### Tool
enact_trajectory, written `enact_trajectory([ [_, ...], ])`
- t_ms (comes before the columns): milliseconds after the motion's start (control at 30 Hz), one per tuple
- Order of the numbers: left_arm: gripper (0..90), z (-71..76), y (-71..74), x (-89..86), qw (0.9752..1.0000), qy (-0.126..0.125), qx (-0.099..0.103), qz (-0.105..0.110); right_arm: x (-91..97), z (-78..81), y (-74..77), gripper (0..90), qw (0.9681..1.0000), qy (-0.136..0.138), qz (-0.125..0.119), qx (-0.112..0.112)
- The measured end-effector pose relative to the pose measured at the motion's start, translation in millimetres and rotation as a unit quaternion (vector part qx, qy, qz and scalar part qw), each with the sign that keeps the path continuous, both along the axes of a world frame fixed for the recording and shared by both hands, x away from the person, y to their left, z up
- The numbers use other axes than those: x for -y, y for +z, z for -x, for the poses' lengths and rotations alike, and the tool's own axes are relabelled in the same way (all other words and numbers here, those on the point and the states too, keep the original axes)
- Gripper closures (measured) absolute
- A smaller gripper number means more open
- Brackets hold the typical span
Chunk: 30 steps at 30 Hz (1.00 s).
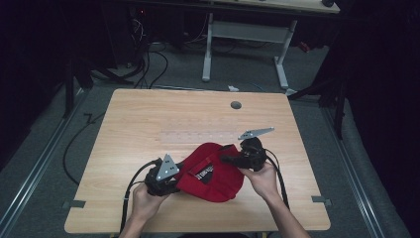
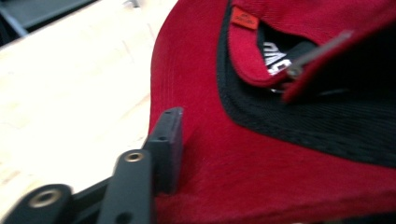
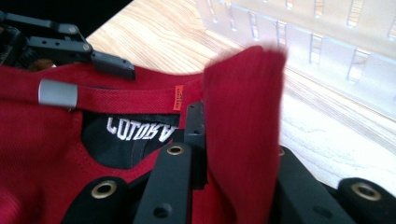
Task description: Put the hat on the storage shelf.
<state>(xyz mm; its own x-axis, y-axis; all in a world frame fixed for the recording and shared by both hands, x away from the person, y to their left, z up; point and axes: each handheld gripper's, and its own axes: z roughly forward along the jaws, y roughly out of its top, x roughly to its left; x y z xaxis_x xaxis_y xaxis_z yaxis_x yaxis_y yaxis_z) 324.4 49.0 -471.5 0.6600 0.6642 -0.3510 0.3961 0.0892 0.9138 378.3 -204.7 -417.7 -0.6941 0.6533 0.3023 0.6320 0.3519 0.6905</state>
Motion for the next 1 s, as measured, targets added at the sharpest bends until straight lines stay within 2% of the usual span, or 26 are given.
enact_trajectory([
  [67, 59.5, -0.3, 1.9, -0.9, 0.9999, -0.006, -0.011, 0.007, 0.1, -1.7, -1.2, 80.0, 1.0000, 0.002, -0.008, -0.002],
  [300, 68.1, 4.7, 9.1, 1.7, 0.9997, -0.024, -0.004, -0.005, 1.3, -5.8, -3.4, 75.7, 0.9997, 0.002, -0.023, -0.002],
  [433, 72.8, 8.3, 11.6, 3.7, 0.9994, -0.034, 0.004, -0.007, 2.6, -7.8, -3.9, 69.4, 0.9993, -0.002, -0.037, -0.006],
  [533, 76.9, 11.5, 11.9, 5.0, 0.9990, -0.039, 0.012, -0.018, 3.0, -8.8, -3.7, 61.2, 0.9987, -0.010, -0.050, -0.007],
  [667, 80.6, 12.7, 10.9, 4.6, 0.9987, -0.040, 0.014, -0.028, 6.1, -10.0, -1.9, 51.5, 0.9972, -0.029, -0.068, 0.007],
  [833, 83.9, 12.9, 10.3, 1.0, 0.9985, -0.037, 0.014, -0.037, 15.7, -7.8, 6.1, 44.6, 0.9933, -0.063, -0.085, 0.046],
  [1000, 84.7, 6.9, 11.7, -7.1, 0.9992, -0.019, 0.006, -0.034, 33.4, -1.8, 15.0, 40.5, 0.9870, -0.097, -0.099, 0.080],
])
